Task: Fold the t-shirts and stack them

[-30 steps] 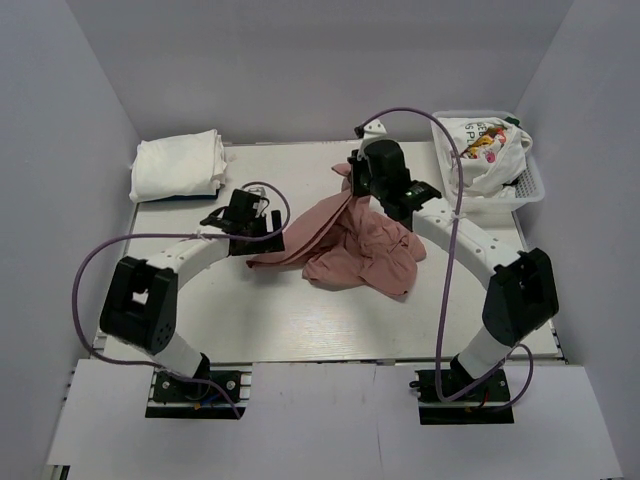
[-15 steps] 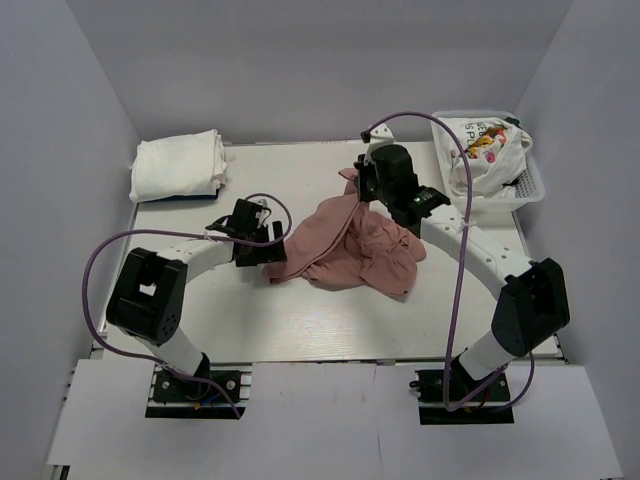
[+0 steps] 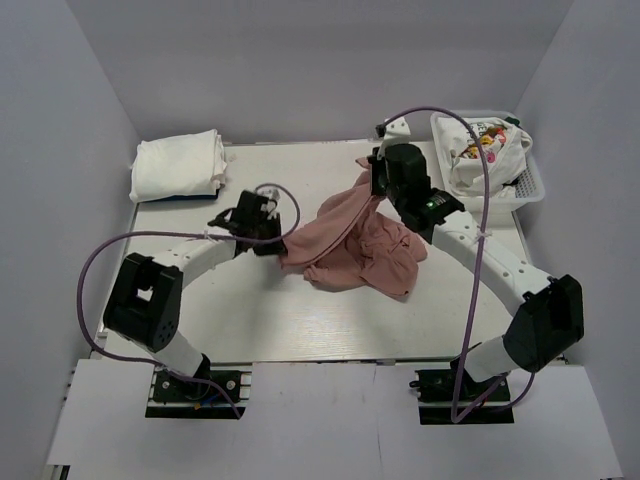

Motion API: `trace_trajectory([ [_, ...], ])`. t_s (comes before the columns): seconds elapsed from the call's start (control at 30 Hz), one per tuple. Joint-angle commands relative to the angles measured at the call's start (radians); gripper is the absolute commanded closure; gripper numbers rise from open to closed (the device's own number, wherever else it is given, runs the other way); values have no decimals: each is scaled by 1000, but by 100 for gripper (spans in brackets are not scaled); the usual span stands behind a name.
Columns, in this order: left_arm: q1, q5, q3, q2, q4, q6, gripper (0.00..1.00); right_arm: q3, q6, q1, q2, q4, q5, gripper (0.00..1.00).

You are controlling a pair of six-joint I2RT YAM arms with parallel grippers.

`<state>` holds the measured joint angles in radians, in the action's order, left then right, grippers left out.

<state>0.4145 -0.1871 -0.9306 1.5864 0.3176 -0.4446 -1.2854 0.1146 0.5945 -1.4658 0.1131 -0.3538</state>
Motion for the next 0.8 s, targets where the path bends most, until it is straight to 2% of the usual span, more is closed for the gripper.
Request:
trace_trajectory([
  [0.0,0,152,-240,-144,-8,30,100,-112,-73,-10,71,-88,-158,100],
  [0.07,0,237,-334,-200,1,55,100,-185,-105,-10,87,-66,-238,100],
  [0.13,0,296,-492,-212,44,64,100,-286,-154,-19,99,-56,-335,100],
  [0.2,0,362,-650,-223,83,73,100,-307,-187,-18,145,-99,-347,100],
  [0.27,0,400,-726,-235,95,83,100,-334,-240,-16,179,-155,-341,100],
  [0.47,0,373,-919,-328,84,149,100,-481,-331,-15,288,-168,-200,100],
  [0.67,0,365,-977,-462,26,170,100,-655,-354,-13,335,-115,-45,100],
  [0.77,-10,307,-1033,-493,26,190,100,-704,-355,-15,357,-82,-4,100],
])
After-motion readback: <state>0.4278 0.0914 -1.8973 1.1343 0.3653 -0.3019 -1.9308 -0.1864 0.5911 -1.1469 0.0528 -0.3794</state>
